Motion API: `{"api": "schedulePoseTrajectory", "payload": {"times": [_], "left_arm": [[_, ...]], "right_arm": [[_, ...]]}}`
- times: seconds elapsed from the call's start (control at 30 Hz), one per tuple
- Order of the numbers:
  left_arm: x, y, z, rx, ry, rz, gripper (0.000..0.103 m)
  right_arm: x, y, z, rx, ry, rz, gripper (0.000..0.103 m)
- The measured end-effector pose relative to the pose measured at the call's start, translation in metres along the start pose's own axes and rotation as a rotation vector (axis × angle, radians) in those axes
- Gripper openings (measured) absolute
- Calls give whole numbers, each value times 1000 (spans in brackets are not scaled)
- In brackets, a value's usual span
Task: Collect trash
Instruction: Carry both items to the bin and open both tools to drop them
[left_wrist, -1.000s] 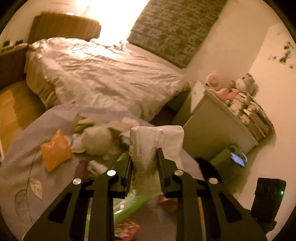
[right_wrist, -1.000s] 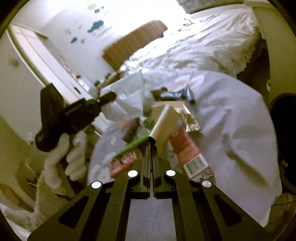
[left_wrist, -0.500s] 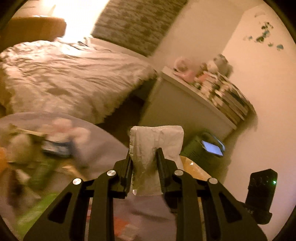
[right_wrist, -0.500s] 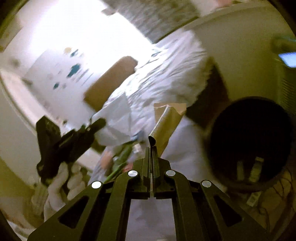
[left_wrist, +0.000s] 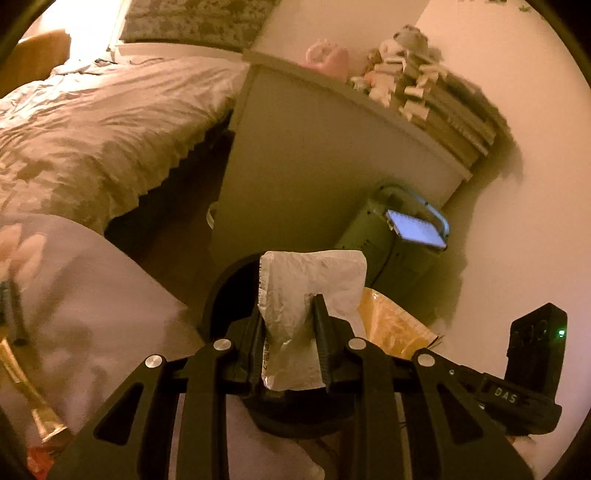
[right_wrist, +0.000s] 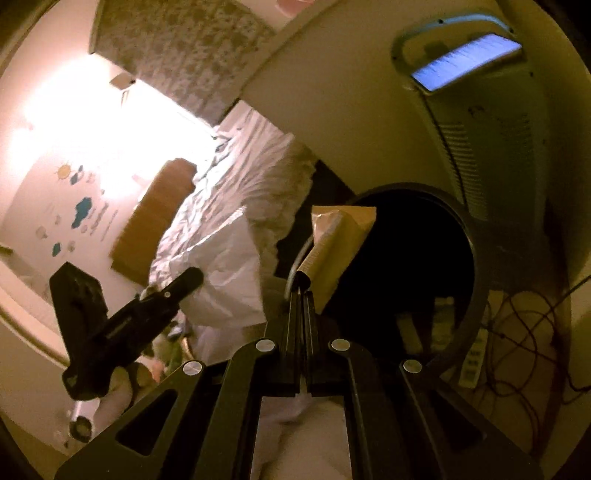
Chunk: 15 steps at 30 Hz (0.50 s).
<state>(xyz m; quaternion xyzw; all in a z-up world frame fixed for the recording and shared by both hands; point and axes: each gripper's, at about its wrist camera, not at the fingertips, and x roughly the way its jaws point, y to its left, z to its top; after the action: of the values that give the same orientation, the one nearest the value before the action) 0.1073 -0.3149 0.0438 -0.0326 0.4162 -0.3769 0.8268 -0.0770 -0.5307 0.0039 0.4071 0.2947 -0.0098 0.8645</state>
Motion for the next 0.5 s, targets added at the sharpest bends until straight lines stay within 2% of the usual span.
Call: {"api": "schedulePoseTrajectory", "payload": {"times": [0.23,0.5], "left_arm": [[28,-6,-3,20,51,20,25],[40,-7,-2,24,72,30,25]], "right_arm": [[20,-14,0,22,17,-18,3],[28,-19,4,26,22,-35,3]]}}
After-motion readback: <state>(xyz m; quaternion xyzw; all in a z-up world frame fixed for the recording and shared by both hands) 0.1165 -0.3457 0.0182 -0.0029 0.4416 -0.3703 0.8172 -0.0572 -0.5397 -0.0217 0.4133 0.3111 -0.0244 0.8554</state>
